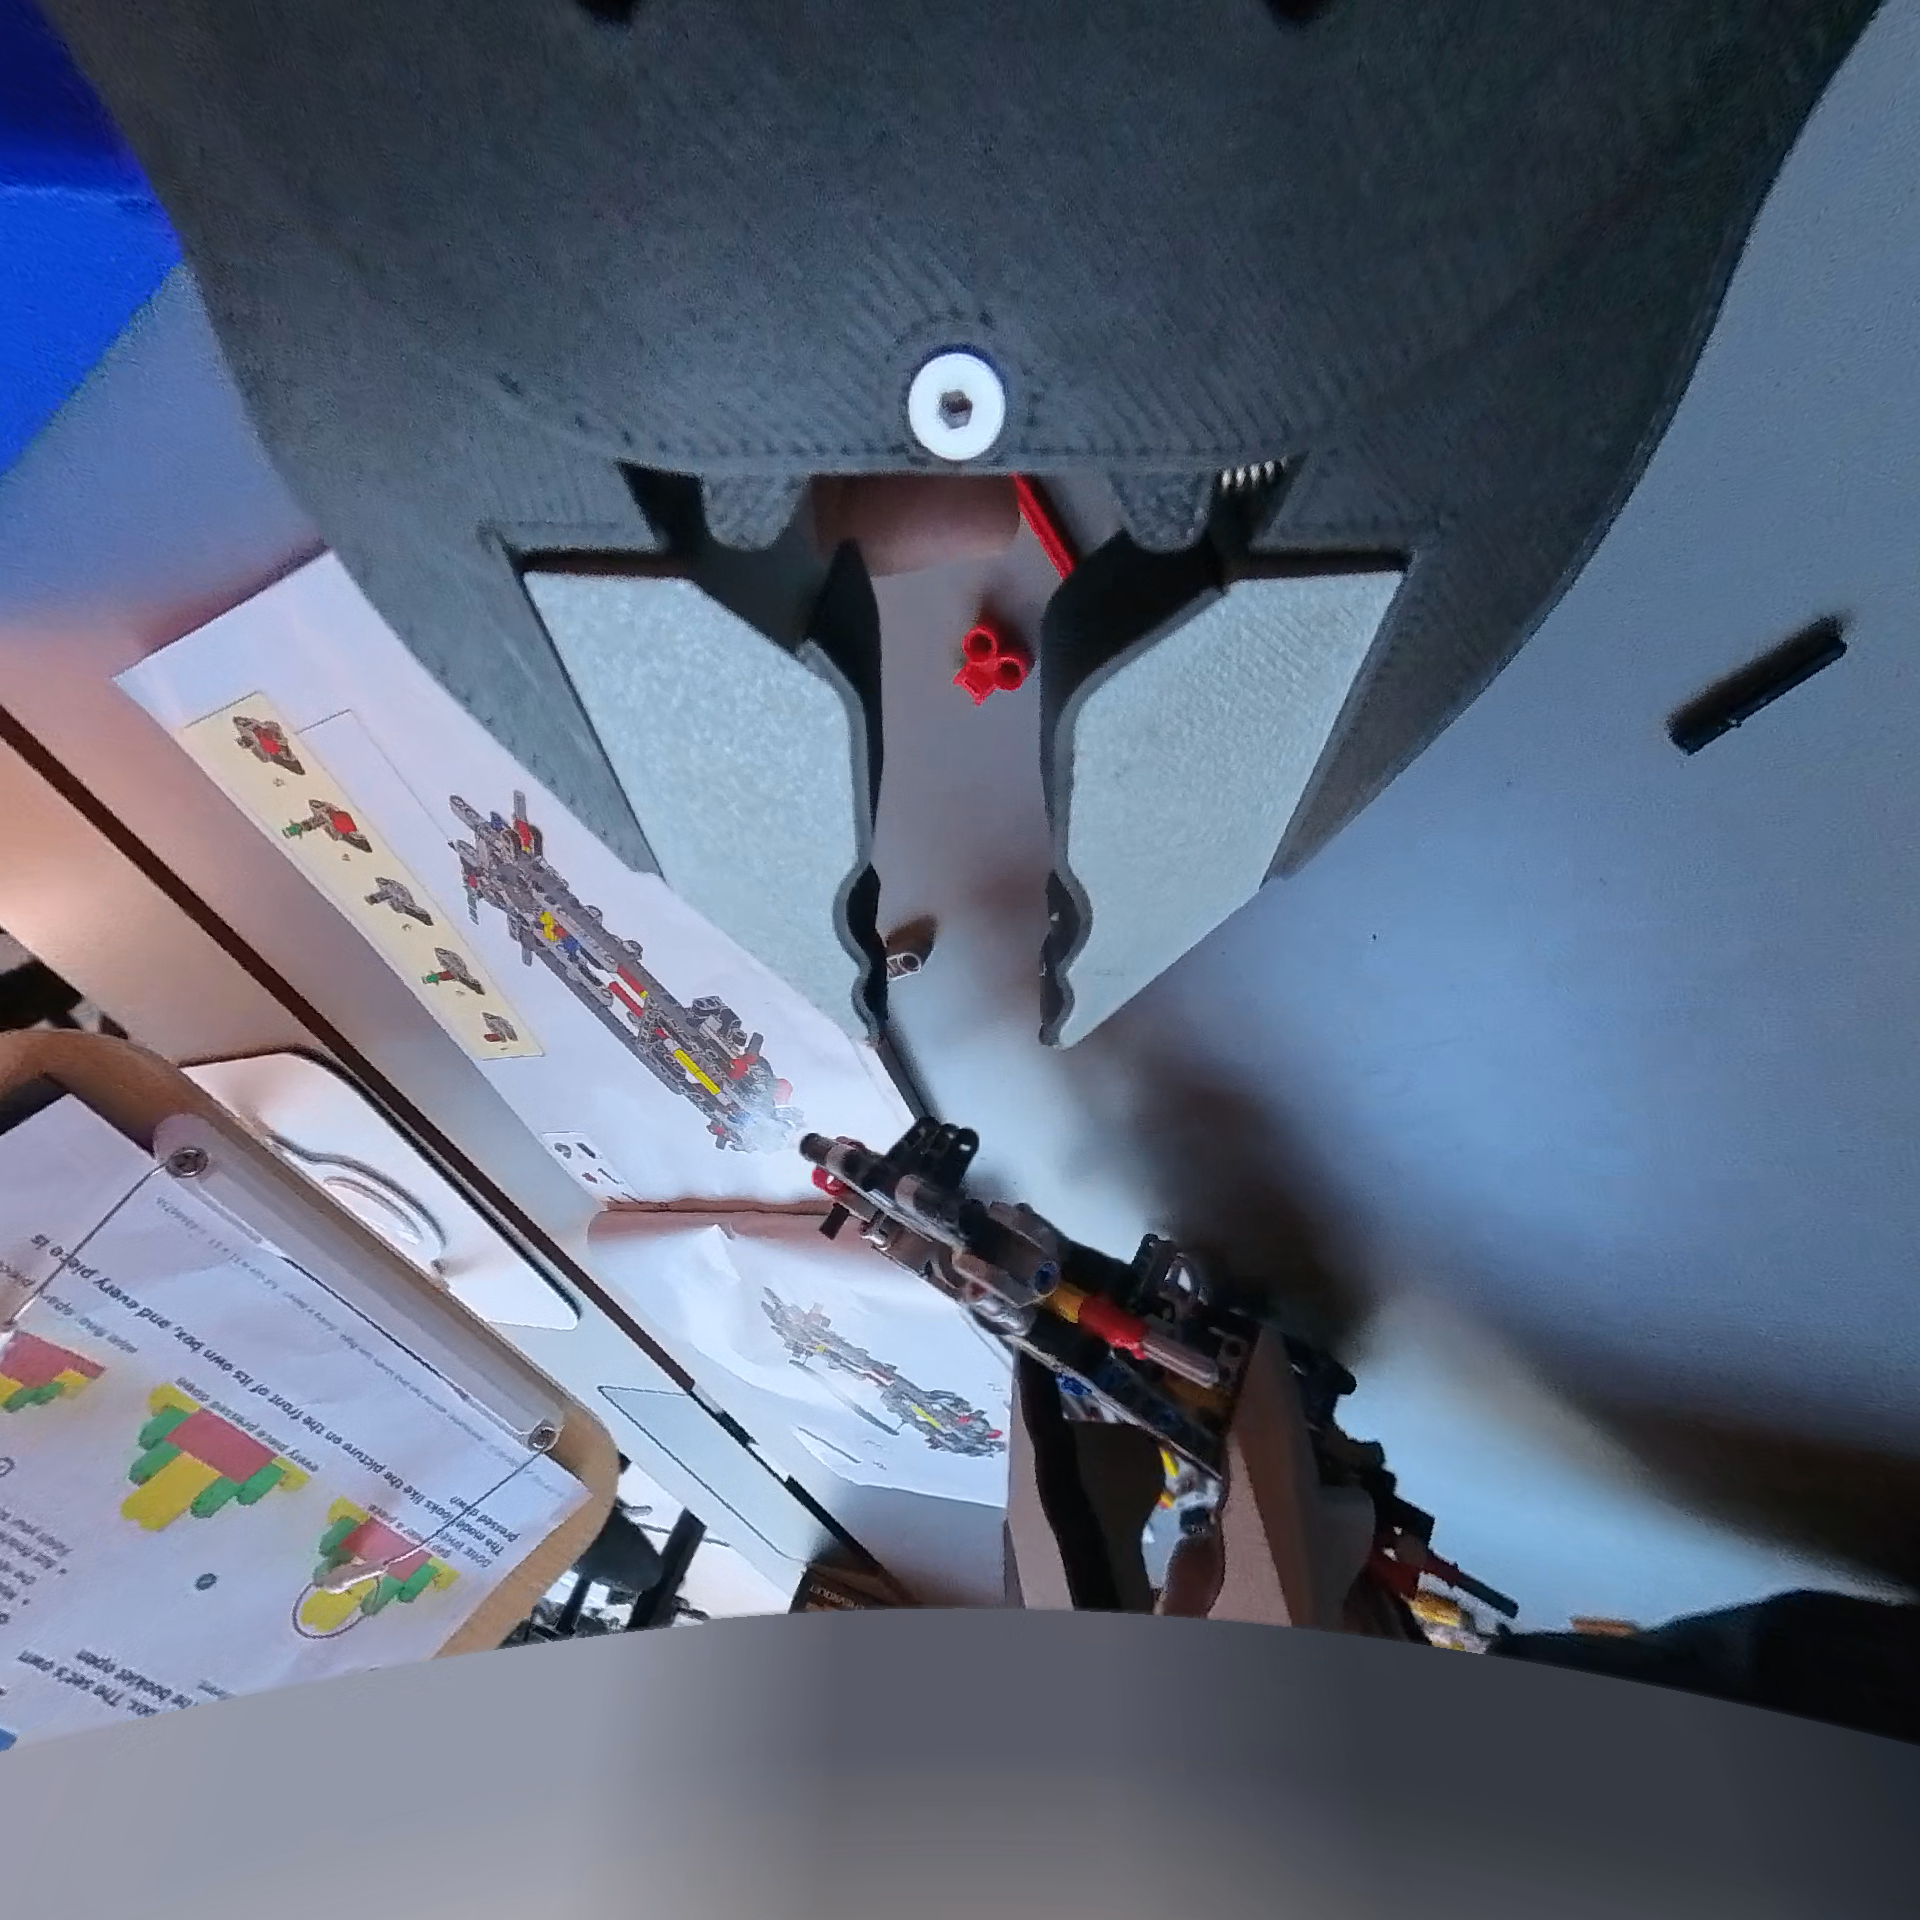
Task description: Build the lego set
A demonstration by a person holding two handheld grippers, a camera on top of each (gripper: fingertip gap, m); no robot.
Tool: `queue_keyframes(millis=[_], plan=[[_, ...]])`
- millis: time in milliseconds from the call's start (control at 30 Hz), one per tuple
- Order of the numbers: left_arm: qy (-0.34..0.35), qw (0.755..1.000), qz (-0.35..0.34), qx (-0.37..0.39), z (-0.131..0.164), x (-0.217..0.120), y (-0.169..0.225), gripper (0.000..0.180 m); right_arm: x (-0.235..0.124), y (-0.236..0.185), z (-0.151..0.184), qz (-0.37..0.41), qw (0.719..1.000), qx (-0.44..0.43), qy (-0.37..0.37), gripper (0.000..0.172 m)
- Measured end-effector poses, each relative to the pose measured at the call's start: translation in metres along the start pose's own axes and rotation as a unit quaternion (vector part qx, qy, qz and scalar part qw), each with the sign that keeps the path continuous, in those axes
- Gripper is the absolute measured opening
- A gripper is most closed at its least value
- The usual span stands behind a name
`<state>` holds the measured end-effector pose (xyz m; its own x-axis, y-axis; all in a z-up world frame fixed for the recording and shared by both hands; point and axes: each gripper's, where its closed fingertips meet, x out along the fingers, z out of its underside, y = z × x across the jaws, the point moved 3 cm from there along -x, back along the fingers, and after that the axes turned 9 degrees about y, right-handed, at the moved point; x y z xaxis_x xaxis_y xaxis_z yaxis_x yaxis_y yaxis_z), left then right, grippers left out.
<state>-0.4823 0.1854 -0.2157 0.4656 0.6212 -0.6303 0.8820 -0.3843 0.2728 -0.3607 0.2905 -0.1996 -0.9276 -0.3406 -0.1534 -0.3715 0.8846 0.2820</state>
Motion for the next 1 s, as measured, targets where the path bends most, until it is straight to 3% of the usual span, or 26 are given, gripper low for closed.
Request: queue_keyframes(millis=[667, 1000], plan=[[0.0, 1.0, -0.024, 0.018, 0.0, 0.002, 0.003, 0.086, 0.002, -0.003, 0.0, 0.001, 1.0, -0.008, 0.002, 0.024], [-0.018, 0.994, -0.083, 0.063, -0.003, 0.012, 0.005, 0.086, -0.013, 0.013, -0.021, 0.032, 0.997, 0.019, 0.066, 0.023]])
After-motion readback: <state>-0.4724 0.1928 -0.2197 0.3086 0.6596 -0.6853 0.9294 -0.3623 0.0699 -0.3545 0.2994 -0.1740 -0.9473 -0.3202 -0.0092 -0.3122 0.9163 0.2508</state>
